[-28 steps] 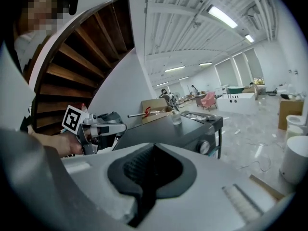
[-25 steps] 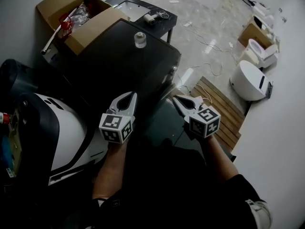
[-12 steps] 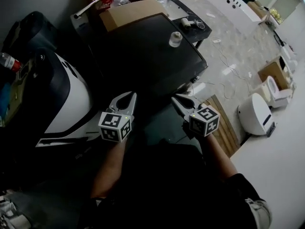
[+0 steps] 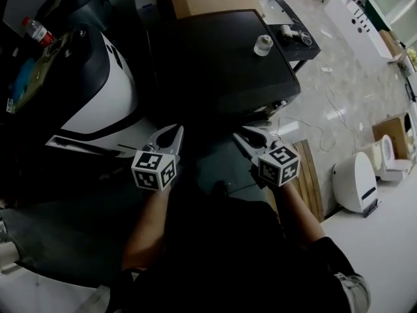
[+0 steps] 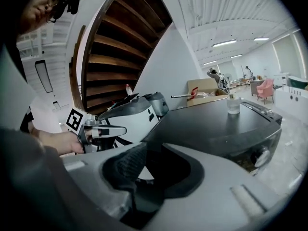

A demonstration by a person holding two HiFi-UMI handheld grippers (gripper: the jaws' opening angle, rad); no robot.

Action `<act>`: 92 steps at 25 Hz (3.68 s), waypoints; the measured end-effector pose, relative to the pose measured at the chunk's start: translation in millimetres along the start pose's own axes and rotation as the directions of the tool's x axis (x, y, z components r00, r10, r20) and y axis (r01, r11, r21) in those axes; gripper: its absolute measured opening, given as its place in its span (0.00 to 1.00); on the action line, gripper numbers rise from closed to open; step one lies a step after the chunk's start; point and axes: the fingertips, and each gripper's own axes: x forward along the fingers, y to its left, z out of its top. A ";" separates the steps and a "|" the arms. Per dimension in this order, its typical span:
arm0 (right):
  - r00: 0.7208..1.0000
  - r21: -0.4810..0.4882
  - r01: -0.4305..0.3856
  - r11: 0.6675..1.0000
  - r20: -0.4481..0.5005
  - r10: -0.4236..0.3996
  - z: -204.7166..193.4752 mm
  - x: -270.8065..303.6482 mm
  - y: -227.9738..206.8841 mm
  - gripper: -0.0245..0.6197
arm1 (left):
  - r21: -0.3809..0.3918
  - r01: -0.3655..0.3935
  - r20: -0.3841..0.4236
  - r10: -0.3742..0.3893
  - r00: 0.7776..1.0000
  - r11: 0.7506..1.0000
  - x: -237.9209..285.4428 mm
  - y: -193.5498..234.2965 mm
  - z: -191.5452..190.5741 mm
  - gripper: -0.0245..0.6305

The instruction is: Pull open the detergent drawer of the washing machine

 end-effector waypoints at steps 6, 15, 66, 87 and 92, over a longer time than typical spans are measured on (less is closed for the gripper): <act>0.999 -0.002 -0.035 0.999 -0.023 0.035 -11.8 4.4 -7.1 0.23 | -0.040 -0.066 -0.014 0.066 0.998 0.997 -14.0 2.8 -24.9 0.05; 0.995 -0.004 -0.076 0.997 -0.070 0.075 -28.3 50.1 -9.5 0.28 | -0.095 -0.114 -0.089 0.106 0.990 0.989 -3.3 34.8 -70.9 0.23; 0.962 0.014 -0.029 0.999 -0.269 0.032 -85.4 137.1 -37.0 0.37 | -0.105 -0.062 -0.256 0.033 0.966 0.993 38.3 97.6 -129.9 0.31; 0.945 -0.009 -0.137 0.991 -0.301 0.128 -125.3 70.7 -15.3 0.25 | -0.110 -0.175 -0.295 0.136 0.946 0.978 -5.8 40.8 -163.3 0.25; 0.940 0.000 -0.147 0.989 -0.313 0.140 -130.8 62.6 -13.5 0.25 | -0.109 -0.170 -0.311 0.129 0.942 0.979 -10.1 32.5 -166.6 0.25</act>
